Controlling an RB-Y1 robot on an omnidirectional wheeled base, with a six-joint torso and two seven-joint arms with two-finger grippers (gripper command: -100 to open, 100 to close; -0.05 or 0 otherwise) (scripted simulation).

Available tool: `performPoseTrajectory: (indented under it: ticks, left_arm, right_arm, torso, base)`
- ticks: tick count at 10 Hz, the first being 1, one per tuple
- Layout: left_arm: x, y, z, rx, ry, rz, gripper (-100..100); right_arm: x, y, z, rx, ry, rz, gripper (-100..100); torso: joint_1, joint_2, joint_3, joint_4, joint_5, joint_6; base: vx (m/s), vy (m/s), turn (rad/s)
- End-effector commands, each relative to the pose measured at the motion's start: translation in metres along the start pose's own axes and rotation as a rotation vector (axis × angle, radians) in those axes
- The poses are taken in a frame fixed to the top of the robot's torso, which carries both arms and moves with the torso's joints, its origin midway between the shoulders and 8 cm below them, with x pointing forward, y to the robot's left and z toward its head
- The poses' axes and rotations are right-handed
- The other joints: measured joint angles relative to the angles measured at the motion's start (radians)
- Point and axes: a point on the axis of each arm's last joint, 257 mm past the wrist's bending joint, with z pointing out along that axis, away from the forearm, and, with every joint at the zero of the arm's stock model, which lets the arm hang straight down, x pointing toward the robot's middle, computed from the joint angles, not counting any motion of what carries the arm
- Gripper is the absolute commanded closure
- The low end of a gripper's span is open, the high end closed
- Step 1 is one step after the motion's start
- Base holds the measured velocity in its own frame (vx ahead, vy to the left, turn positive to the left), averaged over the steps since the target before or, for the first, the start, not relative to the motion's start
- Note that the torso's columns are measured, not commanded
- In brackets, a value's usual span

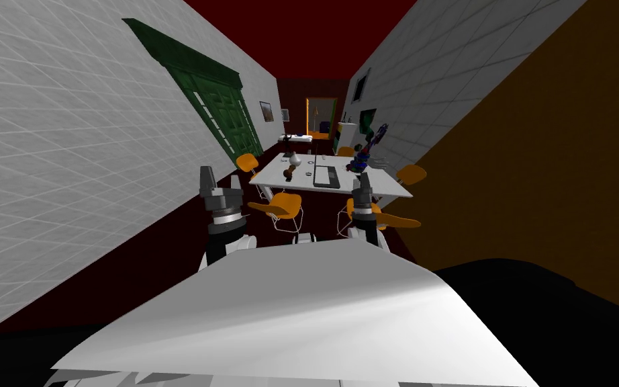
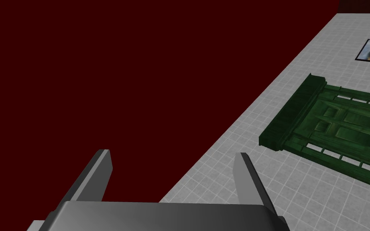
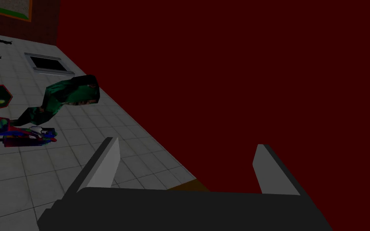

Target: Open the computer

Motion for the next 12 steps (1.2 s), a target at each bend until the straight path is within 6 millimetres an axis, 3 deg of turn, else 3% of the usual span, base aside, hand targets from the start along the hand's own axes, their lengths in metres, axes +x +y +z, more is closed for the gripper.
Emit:
performPoseTrajectory:
  ticks: [1, 7, 12]
  left_arm:
    - [0.000, 0.000, 0.000, 0.000, 0.000, 0.000, 0]
    - [0.000, 0.000, 0.000, 0.000, 0.000, 0.000, 0]
    - [0.000, 0.000, 0.000, 0.000, 0.000, 0.000, 0]
  right_arm:
    - [0.006, -0.016, -0.002, 0.026, 0.069, -0.090, -100]
    - [0.002, -0.079, -0.012, 0.125, 0.236, -0.428, -100]
    - [-0.030, -0.144, -0.021, 0.222, 0.366, -0.794, -100]
  torso:
    - [0.000, 0.002, -0.005, 0.003, 0.000, 0.000]
    - [-0.001, 0.003, -0.006, 0.004, 0.000, 0.000]
    - [-0.001, 0.004, -0.005, 0.004, 0.000, 0.000]
  base:
    - [-0.003, 0.047, 0.047]
    - [0.003, 0.083, 0.053]
    - [-0.001, 0.114, 0.068]
